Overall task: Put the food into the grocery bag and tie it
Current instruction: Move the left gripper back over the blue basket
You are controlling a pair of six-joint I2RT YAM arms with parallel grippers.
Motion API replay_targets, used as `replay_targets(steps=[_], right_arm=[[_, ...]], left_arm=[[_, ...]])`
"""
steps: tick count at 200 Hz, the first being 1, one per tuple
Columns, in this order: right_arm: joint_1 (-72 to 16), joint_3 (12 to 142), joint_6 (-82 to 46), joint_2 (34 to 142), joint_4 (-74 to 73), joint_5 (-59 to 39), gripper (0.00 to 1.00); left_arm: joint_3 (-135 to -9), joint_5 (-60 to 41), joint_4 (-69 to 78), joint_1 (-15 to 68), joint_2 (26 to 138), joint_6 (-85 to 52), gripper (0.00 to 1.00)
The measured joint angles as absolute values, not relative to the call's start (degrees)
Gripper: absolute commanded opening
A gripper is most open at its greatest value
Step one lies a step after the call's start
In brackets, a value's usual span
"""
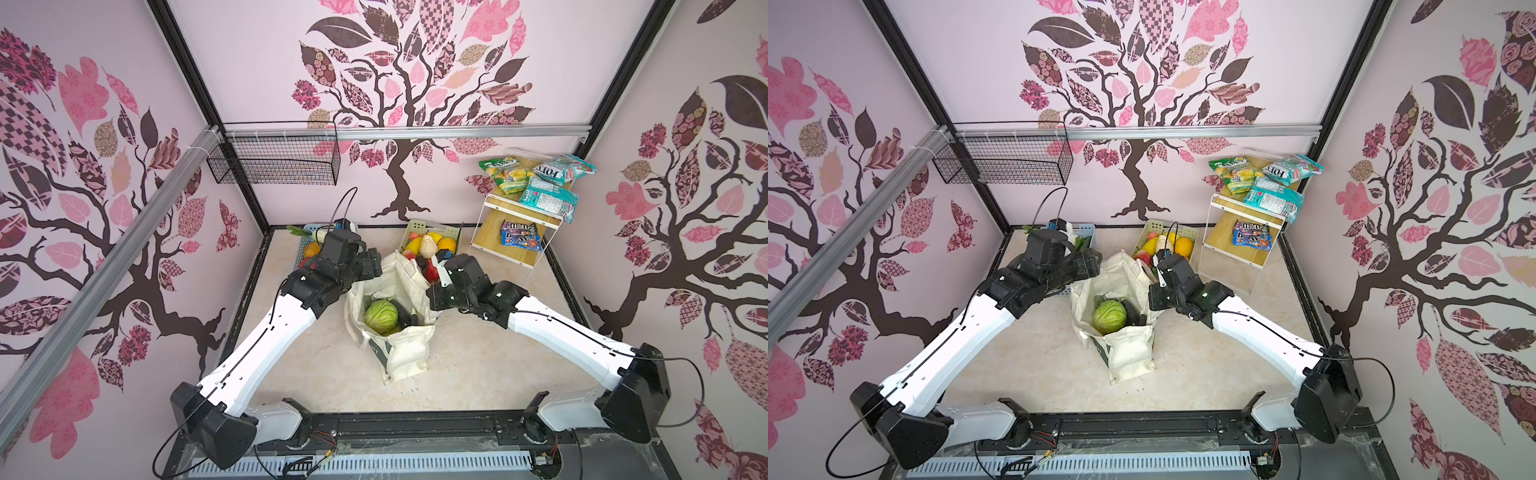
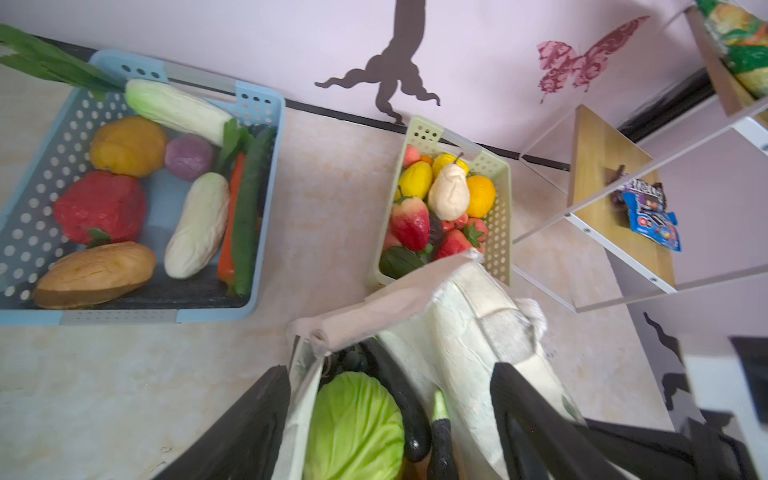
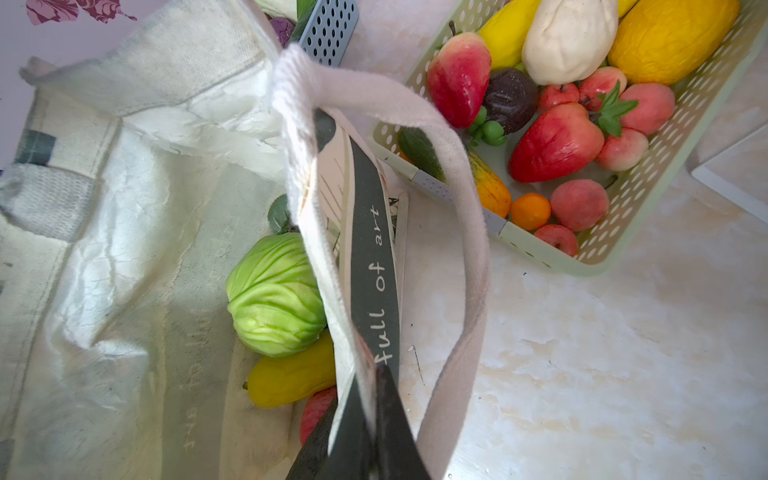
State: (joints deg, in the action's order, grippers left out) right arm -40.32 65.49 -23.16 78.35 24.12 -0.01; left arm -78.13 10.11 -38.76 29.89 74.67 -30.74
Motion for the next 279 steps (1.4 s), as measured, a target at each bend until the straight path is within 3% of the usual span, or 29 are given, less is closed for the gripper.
replay_targets(steps=[82,157,207,279], right_arm=[[-40.32,65.17,-22.94,78.35,24.05,0.38,0.00],[-40.32,64.97,-22.74,78.35,23.77,0.40,0.00],[-40.32,64.97,-22.65,78.35,23.77,0.43,0.00],[-40.32,64.99,-22.17,78.48,23.97,0.75,0.00]], left_arm=[[-77.87,10.39,-38.81,18.55,78.65,-30.22,0.77],[-75.35,6.76,-34.70,9.85,86.13,-30.72,0.56],[-75.83,3.77,-32.25,4.93,97.62,-29.23,0.59],[-85.01,2.74,-32.29,4.75,112.14,-28.36,0.61]])
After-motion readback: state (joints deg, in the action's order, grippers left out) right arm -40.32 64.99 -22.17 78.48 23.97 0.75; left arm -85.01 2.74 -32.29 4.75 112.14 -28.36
